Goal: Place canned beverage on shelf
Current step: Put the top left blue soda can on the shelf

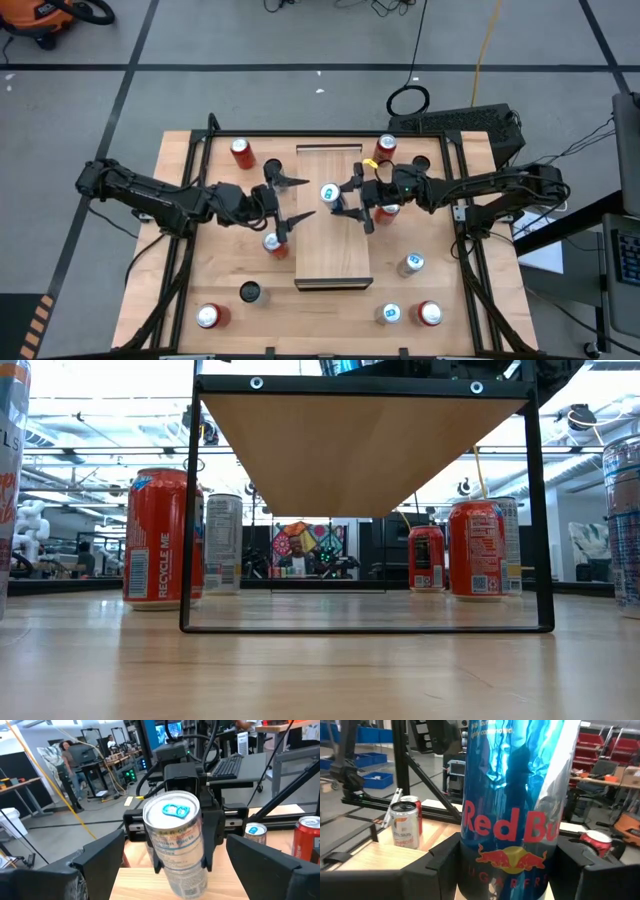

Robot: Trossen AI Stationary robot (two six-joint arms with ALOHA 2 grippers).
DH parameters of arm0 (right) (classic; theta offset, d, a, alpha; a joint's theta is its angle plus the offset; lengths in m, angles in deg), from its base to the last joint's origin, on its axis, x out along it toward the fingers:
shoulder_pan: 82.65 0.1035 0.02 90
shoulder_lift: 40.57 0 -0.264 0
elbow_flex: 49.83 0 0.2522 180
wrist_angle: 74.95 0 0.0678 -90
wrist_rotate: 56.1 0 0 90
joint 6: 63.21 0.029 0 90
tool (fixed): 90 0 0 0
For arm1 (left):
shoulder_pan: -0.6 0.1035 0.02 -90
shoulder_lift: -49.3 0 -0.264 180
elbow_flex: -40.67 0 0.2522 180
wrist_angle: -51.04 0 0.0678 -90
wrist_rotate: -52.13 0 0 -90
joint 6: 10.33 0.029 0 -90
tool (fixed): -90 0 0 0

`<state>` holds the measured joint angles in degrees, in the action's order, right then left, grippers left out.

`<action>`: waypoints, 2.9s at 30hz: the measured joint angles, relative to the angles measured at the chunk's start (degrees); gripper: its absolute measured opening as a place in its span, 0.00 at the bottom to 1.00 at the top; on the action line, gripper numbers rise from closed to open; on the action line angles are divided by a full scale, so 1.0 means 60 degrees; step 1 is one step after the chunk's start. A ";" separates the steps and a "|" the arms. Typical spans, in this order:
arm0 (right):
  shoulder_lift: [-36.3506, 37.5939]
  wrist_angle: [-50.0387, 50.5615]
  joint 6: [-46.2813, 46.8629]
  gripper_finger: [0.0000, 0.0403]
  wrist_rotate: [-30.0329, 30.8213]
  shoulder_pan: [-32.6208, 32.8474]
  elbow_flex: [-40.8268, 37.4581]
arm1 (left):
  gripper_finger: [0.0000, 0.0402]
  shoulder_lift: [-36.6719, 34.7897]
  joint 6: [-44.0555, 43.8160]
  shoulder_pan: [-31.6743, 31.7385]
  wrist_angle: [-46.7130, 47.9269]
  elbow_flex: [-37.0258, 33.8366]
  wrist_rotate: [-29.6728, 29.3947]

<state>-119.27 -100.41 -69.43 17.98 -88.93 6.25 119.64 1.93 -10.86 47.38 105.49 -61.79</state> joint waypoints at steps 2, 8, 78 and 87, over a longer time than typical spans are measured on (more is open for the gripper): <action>0.0000 -0.0008 0.0152 0.51 -0.0156 0.0000 0.0000 | 0.88 0.0000 -0.0075 -0.0004 -0.0012 0.0000 0.0000; 0.0004 0.0004 0.0395 0.51 -0.0157 0.0060 0.0000 | 0.88 0.0000 -0.0246 0.0076 -0.0016 0.0000 -0.0027; 0.0011 -0.0958 0.2638 0.51 -0.0638 0.0004 0.0000 | 0.88 -0.0096 -0.4074 0.0725 0.5349 0.4382 -0.0267; 0.0011 -0.0925 0.1579 0.51 -0.0627 0.0004 0.0000 | 0.88 0.0773 -0.4250 0.0729 0.5547 0.4364 0.1105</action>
<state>-119.20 -105.96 -59.95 14.22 -88.91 6.25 124.28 -23.57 -6.49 80.66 131.68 -55.16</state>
